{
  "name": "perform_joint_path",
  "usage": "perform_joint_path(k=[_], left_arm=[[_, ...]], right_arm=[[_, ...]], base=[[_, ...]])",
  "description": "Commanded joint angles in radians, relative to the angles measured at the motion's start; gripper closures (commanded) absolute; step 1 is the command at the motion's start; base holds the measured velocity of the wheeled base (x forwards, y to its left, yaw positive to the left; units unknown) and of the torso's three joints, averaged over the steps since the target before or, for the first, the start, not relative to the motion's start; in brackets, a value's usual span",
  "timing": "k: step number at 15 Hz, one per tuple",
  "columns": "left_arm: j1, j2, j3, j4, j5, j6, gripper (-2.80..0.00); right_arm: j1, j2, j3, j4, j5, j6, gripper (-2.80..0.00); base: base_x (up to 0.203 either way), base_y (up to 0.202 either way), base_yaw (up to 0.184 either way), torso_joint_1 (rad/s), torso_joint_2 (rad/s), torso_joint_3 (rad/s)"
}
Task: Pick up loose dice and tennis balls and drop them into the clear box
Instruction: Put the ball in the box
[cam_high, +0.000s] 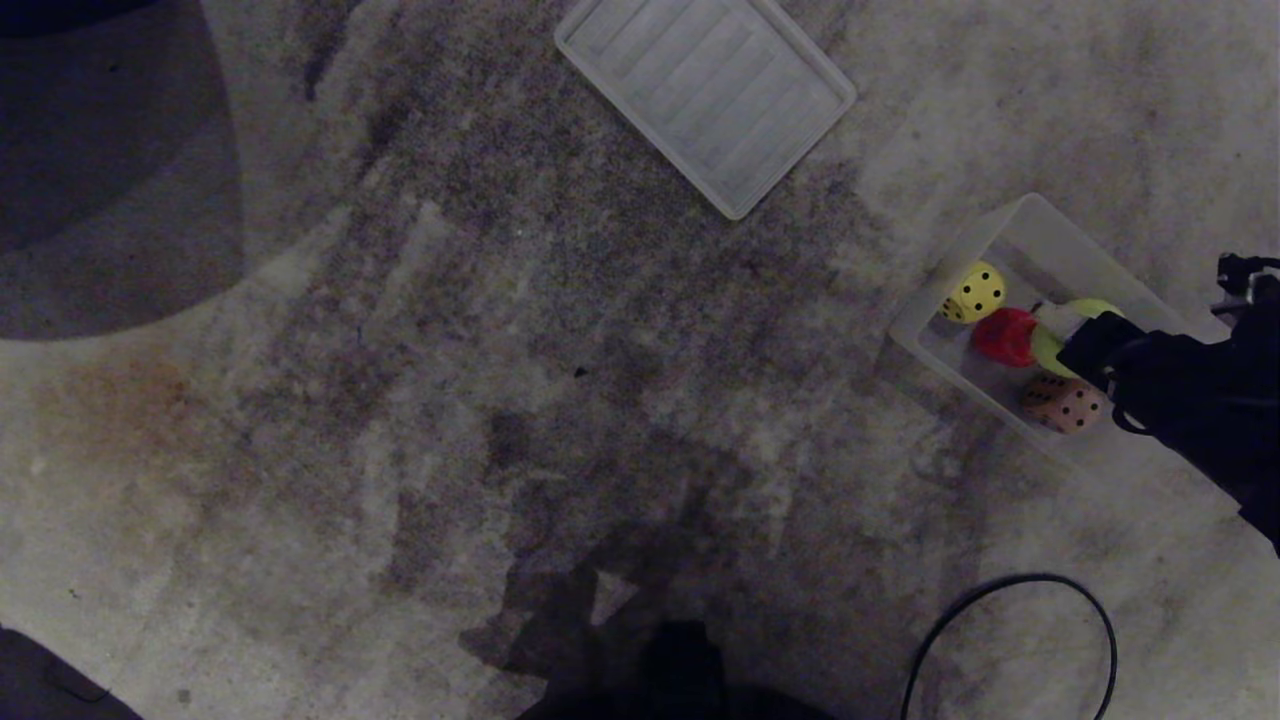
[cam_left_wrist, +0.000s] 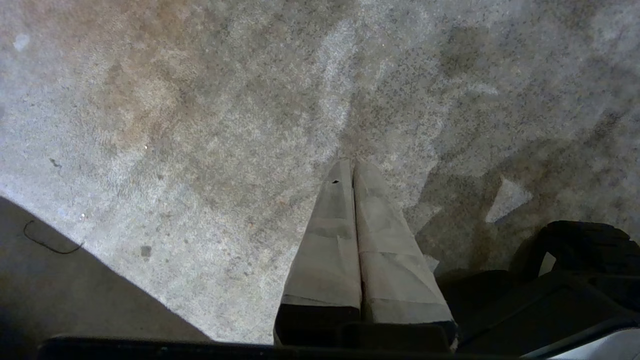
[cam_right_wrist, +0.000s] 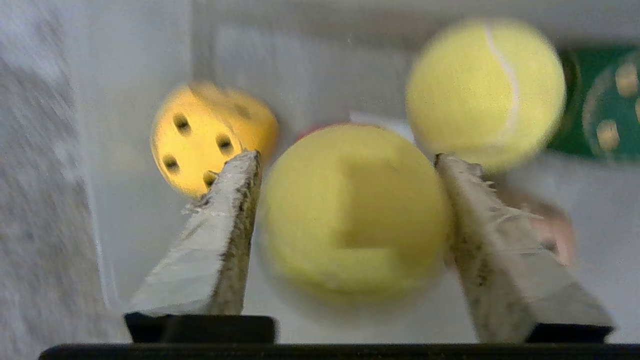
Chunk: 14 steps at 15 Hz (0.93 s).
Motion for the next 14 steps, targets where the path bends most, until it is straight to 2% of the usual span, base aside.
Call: perform_joint_path(k=[1,5,10,14], left_arm=[[-0.001,0.001,0.002,0.0,0.001,-0.001,0.0],[0.001,0.001,0.002,0.0,0.001,-0.001,0.0],[0.0,0.001,0.002,0.0,0.001,-0.001,0.0],[0.001,0.001,0.002,0.0,0.001,-0.001,0.0]], right_arm=[[0.0,0.035,-0.004,-0.057,-0.005,-0.013,-2.8],[-0.006,0.038,0.002,-0.131,-0.012,-0.087,-2.8],[-0.051,-0.011,-0.043,-0.13,-0.009,-0.097,-2.8],[-0.046,-0.127,0.019,-0.118,0.007,-0.093,-2.8]], base=[[0.0,0.0,0.0,0.0,0.0,0.0],[0.0,0.0,0.0,0.0,0.0,0.0],[0.0,0.0,0.0,0.0,0.0,0.0],[0.0,0.0,0.0,0.0,0.0,0.0]])
